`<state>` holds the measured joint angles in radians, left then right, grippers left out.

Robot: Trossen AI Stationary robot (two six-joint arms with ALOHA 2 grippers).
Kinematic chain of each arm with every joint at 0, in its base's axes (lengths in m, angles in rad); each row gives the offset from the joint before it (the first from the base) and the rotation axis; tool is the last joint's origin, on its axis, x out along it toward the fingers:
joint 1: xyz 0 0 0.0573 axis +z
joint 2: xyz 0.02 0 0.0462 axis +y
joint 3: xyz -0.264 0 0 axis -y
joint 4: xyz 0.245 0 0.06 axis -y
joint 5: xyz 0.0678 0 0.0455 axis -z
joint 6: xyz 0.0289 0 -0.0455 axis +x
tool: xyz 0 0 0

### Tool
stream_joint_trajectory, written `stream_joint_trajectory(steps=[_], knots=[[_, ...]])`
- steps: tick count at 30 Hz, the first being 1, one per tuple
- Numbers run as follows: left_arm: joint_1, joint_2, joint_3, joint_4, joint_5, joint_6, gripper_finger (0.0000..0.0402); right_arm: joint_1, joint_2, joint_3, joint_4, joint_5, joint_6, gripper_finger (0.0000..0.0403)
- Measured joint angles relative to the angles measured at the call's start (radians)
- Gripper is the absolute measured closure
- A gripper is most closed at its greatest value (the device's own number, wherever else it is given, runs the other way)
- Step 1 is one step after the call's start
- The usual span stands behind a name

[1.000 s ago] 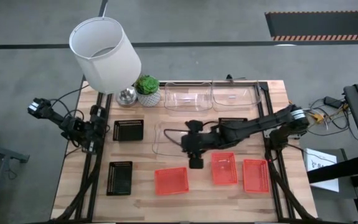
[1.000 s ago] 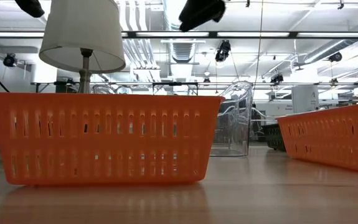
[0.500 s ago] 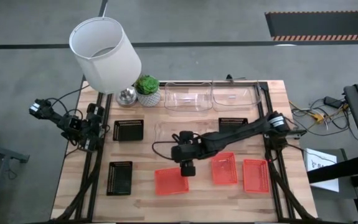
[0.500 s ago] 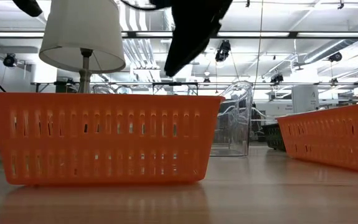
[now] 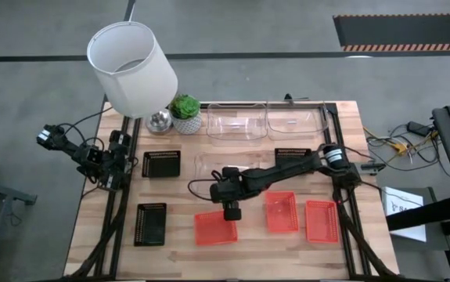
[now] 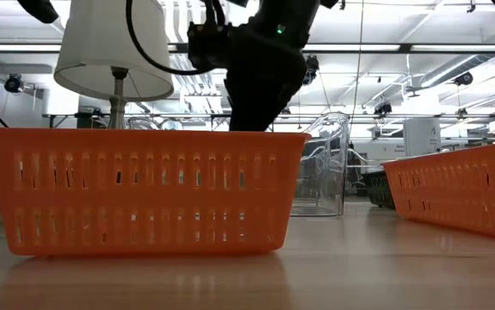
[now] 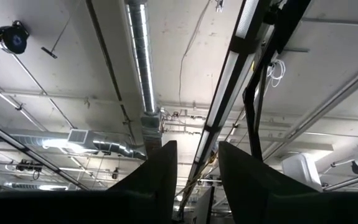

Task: Stack baskets by color
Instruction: Stack the bottom transparent bin on the top left transparent bin

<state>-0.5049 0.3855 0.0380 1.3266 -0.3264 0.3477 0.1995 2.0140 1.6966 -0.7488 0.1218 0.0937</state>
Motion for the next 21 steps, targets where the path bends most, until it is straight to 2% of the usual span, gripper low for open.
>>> stream_joint_trajectory(steps=[16,21], knots=[[0.000,0.000,0.000,0.000,0.000,0.000,0.0300,-0.009,-0.002,-0.003,0.014,-0.022,-0.013,0.0382],[0.000,0.000,0.000,0.000,0.000,0.000,0.0300,-0.009,-0.002,-0.003,0.025,-0.021,-0.015,0.0393]])
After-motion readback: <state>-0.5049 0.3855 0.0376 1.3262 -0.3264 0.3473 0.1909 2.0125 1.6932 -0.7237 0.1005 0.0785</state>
